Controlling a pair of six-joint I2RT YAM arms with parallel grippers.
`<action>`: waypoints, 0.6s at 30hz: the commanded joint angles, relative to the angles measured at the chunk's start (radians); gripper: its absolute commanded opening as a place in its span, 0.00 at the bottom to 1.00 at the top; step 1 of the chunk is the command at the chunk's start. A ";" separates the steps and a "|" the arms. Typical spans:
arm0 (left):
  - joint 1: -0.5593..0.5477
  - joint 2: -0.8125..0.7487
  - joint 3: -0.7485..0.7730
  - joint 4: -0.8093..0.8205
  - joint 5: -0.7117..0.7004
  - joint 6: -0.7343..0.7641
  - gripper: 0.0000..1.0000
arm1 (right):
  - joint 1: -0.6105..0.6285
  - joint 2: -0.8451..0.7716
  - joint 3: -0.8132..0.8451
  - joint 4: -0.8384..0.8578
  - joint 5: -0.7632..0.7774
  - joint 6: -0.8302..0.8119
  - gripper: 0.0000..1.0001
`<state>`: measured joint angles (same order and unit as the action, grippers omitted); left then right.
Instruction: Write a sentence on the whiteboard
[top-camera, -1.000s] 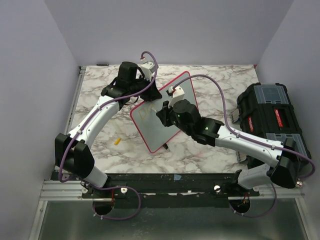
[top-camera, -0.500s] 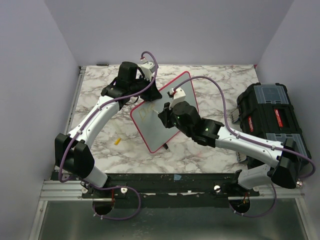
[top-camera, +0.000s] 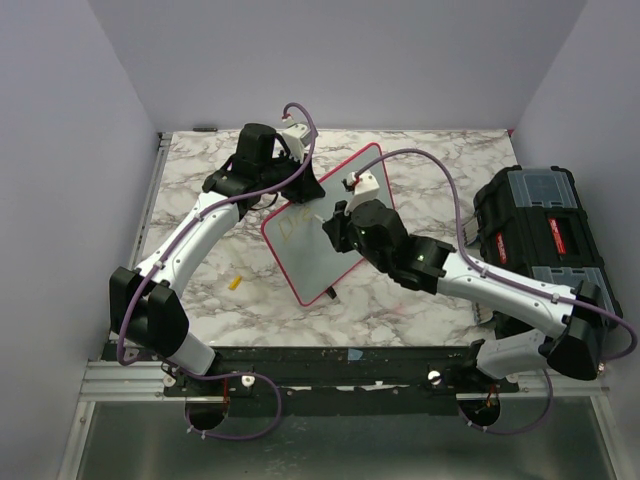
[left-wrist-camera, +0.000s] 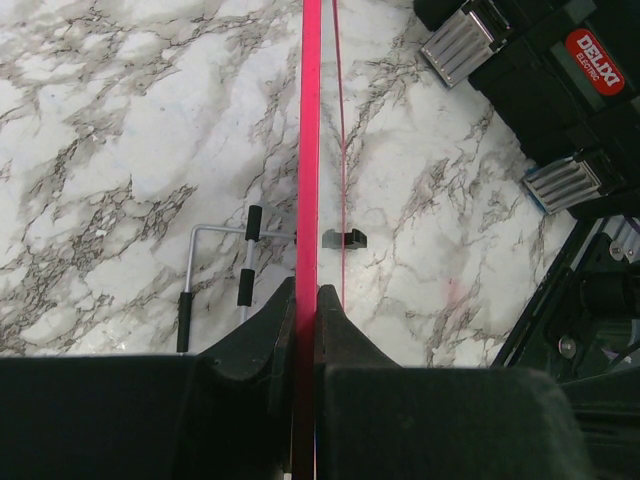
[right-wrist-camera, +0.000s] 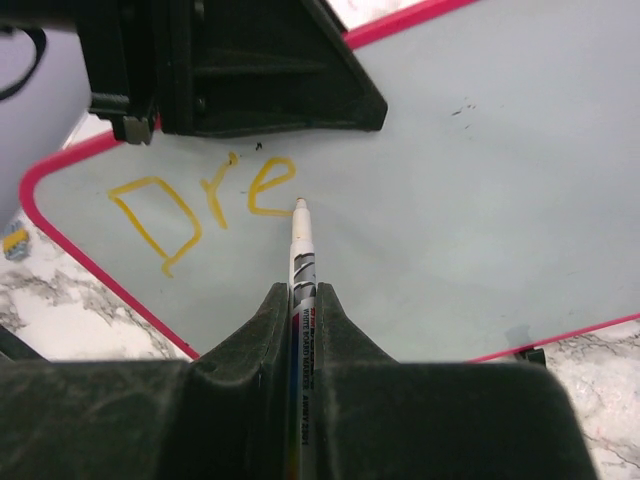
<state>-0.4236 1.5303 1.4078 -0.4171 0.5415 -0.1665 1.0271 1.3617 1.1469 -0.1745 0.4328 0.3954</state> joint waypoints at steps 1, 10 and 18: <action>-0.018 0.040 -0.039 -0.083 -0.075 0.100 0.00 | -0.005 -0.064 0.010 0.004 0.002 0.016 0.01; -0.015 0.047 -0.036 -0.084 -0.074 0.099 0.00 | -0.019 -0.035 0.041 0.000 0.033 0.007 0.01; -0.014 0.048 -0.036 -0.084 -0.072 0.100 0.00 | -0.028 -0.003 0.067 -0.005 0.075 0.004 0.01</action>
<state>-0.4240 1.5303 1.4078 -0.4168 0.5415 -0.1661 1.0073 1.3392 1.1690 -0.1738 0.4572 0.3996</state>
